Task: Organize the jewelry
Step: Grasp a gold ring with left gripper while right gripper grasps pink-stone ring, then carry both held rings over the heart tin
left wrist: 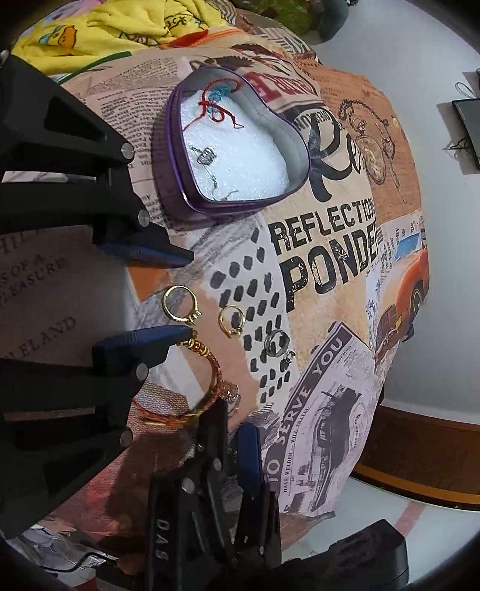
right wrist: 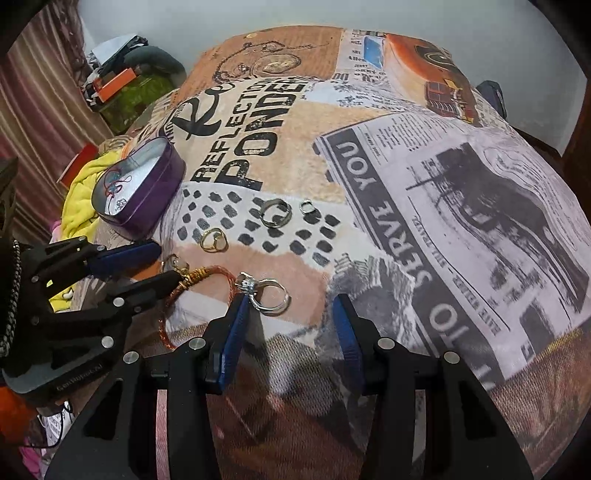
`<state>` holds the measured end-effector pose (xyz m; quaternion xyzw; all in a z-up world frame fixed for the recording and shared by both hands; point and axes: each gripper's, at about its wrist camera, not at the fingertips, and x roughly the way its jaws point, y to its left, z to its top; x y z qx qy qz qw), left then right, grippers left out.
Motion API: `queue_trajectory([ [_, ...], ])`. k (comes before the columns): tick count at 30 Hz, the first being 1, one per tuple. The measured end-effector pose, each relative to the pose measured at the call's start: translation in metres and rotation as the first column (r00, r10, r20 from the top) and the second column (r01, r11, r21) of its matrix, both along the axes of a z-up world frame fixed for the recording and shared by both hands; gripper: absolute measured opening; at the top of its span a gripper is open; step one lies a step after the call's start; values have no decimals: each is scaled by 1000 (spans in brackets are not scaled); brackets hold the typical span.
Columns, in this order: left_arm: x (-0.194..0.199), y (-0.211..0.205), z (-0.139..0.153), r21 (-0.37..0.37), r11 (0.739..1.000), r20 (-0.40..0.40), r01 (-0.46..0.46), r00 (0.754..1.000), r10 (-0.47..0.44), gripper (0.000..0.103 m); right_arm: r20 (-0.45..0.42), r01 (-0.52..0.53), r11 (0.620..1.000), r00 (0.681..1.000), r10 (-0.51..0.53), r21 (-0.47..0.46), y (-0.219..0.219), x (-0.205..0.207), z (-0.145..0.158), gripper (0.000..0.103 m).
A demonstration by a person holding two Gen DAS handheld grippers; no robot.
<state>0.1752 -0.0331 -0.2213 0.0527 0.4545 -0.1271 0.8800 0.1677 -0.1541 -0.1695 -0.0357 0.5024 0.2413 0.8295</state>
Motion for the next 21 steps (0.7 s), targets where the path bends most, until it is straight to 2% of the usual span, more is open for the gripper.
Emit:
queue_trajectory([
  [3, 2, -2, -1, -1, 1000, 5, 3, 1000, -3, 32, 22, -14, 1000, 1000, 15, -8, 6, 1, 0, 43],
  [5, 2, -2, -1, 1, 1000, 9, 5, 1000, -5, 30, 34, -23, 1000, 999, 23, -14, 9, 2, -1, 31],
  [6, 2, -2, -1, 0, 1000, 10, 5, 1000, -5, 26, 38, -23, 1000, 999, 24, -12, 10, 2, -1, 28],
  [7, 2, -1, -1, -2, 1000, 11, 2, 1000, -2, 20, 39, -25, 1000, 999, 25, -5, 11, 3, -1, 21],
  [8, 3, 0, -1, -6, 1000, 11, -1, 1000, 1, 19, 39, -26, 1000, 999, 26, -2, 12, 3, -1, 19],
  [21, -4, 4, 8, -47, 997, -1, -54, 999, 54, 18, 63, 2, 1000, 998, -3, 10, 8, -7, 15, 19],
])
